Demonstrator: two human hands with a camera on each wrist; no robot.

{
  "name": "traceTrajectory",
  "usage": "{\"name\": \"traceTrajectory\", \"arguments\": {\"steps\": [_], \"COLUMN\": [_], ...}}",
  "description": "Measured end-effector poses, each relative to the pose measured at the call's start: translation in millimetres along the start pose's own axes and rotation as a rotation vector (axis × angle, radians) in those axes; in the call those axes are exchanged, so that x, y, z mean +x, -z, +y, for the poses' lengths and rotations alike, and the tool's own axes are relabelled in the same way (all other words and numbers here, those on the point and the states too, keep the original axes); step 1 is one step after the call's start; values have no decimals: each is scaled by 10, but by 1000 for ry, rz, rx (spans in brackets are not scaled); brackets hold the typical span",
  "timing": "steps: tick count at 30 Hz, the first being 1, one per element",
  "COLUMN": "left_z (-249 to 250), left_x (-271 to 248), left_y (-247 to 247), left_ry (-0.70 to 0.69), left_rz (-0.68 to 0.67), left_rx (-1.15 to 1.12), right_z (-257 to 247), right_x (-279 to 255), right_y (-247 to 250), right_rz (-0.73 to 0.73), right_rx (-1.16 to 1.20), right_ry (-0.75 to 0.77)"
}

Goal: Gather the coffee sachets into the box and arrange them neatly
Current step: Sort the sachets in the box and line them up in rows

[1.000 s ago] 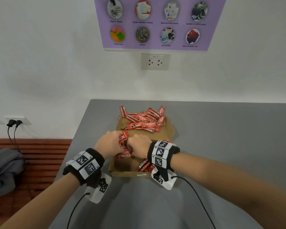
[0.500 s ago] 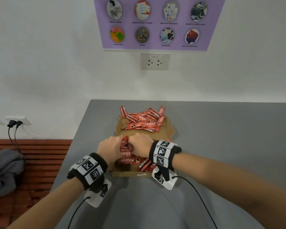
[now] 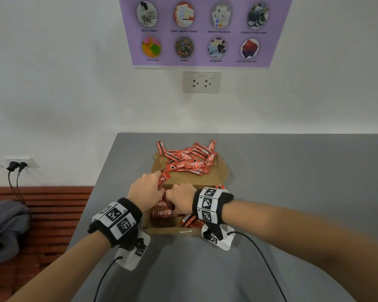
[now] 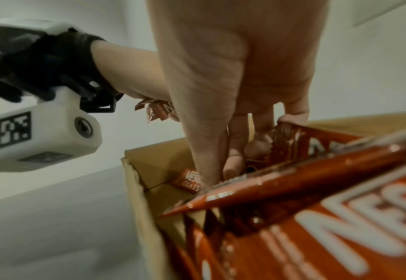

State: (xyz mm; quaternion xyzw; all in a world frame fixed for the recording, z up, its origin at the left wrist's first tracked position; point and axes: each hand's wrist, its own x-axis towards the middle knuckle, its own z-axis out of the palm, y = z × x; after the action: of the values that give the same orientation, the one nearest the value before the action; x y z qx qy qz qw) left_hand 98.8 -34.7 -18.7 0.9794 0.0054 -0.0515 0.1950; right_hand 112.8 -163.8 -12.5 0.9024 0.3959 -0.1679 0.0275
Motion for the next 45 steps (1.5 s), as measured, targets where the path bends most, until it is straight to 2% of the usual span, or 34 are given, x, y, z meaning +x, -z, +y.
{"name": "traceTrajectory", "arguments": {"steps": [3,8,12,21,27,45], "left_z": [-40,-128,-127,-149,-111,-99], "left_x": [6,20,28,-22,-65,-63], "left_y": [0,-25,-37,-47,-117,-173], "left_ry": [33,52,53,-63,-67,-18], "left_rz": [-16,-65,-90,-167,-97,-45], "left_rx": [-16,-35,-46,91,277,352], "right_z": [5,10,8,7,8,73], "right_x": [1,-13,-9,28,33,-28], "right_y": [23,49,48,24,34,33], "right_rz": [4,106,108,118,93,58], "right_rx": [14,20,-12,18,-57,-80], "right_ry": [-20,-79,-95,-130,-120,-161]}}
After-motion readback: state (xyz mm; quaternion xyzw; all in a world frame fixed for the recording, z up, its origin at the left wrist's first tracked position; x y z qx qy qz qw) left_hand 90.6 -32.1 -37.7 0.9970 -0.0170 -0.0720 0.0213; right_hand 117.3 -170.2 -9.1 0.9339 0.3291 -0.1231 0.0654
